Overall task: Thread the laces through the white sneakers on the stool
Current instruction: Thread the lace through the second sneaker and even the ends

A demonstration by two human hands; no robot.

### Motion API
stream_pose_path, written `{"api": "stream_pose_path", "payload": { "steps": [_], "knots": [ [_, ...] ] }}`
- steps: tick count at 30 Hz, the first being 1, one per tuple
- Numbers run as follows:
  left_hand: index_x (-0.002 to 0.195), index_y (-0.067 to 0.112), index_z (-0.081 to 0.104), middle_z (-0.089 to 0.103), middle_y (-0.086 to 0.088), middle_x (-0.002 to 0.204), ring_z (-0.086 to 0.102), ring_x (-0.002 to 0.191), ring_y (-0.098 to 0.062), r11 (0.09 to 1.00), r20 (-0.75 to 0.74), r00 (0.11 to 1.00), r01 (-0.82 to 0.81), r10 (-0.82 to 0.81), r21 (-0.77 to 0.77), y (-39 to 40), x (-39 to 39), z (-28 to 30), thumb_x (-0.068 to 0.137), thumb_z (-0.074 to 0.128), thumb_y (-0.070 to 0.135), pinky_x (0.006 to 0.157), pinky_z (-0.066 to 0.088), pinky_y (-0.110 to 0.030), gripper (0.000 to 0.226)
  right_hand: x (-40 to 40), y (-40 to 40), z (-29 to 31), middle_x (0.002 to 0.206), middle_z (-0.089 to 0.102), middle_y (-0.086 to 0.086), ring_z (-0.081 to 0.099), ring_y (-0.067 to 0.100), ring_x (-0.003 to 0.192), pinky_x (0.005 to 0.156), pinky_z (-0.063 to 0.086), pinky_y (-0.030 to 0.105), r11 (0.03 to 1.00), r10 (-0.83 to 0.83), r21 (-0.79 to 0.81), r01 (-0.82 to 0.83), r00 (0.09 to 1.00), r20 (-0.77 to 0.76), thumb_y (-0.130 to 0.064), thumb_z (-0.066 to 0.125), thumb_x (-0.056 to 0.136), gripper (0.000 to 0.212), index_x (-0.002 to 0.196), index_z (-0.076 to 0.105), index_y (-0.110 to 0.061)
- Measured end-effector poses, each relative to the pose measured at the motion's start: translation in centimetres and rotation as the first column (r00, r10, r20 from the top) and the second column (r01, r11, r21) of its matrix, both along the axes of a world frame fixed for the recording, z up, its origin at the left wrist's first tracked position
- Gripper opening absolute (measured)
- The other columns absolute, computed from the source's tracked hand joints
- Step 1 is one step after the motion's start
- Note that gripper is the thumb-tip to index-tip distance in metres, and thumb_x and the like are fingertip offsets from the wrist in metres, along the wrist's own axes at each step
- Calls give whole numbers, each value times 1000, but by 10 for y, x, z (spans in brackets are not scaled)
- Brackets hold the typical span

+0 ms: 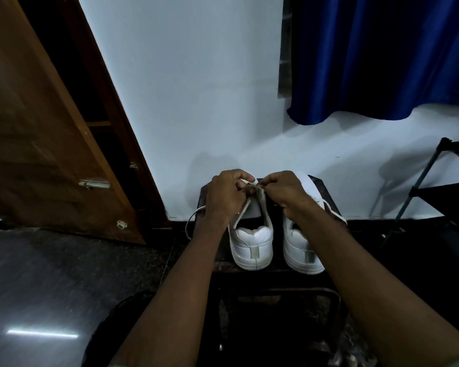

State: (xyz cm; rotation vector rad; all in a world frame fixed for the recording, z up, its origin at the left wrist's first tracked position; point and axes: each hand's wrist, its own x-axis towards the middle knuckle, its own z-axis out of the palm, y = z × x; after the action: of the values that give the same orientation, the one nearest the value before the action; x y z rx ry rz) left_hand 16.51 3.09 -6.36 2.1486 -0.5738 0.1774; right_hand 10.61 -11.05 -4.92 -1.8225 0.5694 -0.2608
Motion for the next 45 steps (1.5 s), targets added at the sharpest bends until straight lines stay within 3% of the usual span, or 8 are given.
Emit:
{"api": "stream_pose_path", "payload": {
  "steps": [7,16,20,27,31,35,40,45],
  "knots": [
    [88,37,77,75,18,72,70,74,4,998,6,1000,0,-1,65,0,5,-1,80,82,10,68,52,-15,29,-1,6,6,87,71,-2,67,23,86,77,56,38,977,-52,-206,50,999,-1,-16,61,86,9,83,69,-19],
    [103,36,77,70,22,80,64,77,1,969,62,994,72,-89,235,2,9,4,85,71,13,81,54,-26,30,-9,-1,34,59,52,2,48,21,51,54,47,29,781,-255,624,28,926,277,-1,31,97,23,91,47,-16],
    [101,38,72,71,18,86,66,81,-8,964,43,996,64,-78,257,10,14,2,87,74,20,86,57,-34,23,-9,-25,35,80,65,-6,54,11,67,57,44,24,994,-27,-99,52,970,241,-16,55,96,13,92,68,-15],
    [101,28,75,71,9,91,69,97,-16,927,-85,996,54,-24,370,28,16,6,91,74,22,86,53,-30,12,-16,-20,35,94,78,1,69,21,90,77,54,31,597,268,-712,-370,928,-257,-19,72,87,13,92,84,-21],
    [100,31,74,75,4,101,69,99,-19,928,-119,993,45,0,371,31,15,6,88,75,24,87,55,-34,14,-13,-15,44,94,72,1,64,15,87,80,52,34,943,300,-205,-262,937,180,-6,53,98,24,80,65,-15],
    [79,37,69,59,15,71,68,90,-22,928,-121,993,44,1,371,32,17,7,88,76,32,78,50,-31,13,-14,-19,46,59,52,-1,49,21,59,52,41,27,910,70,364,-197,940,334,-7,40,103,30,75,47,-16],
    [87,31,79,64,12,67,61,70,-10,994,-137,987,67,-79,-90,29,13,26,89,74,23,75,50,-28,9,-9,-42,36,92,69,-7,62,12,86,75,49,31,805,254,-561,-191,966,36,-45,75,89,25,88,71,-20],
    [111,13,77,59,-6,81,52,70,-12,897,-167,972,75,-163,-436,23,1,42,100,60,8,67,48,-16,20,-12,-33,36,87,76,4,69,24,90,79,53,35,710,324,-633,-309,941,-96,-15,69,91,13,87,80,-11]
  ]
}}
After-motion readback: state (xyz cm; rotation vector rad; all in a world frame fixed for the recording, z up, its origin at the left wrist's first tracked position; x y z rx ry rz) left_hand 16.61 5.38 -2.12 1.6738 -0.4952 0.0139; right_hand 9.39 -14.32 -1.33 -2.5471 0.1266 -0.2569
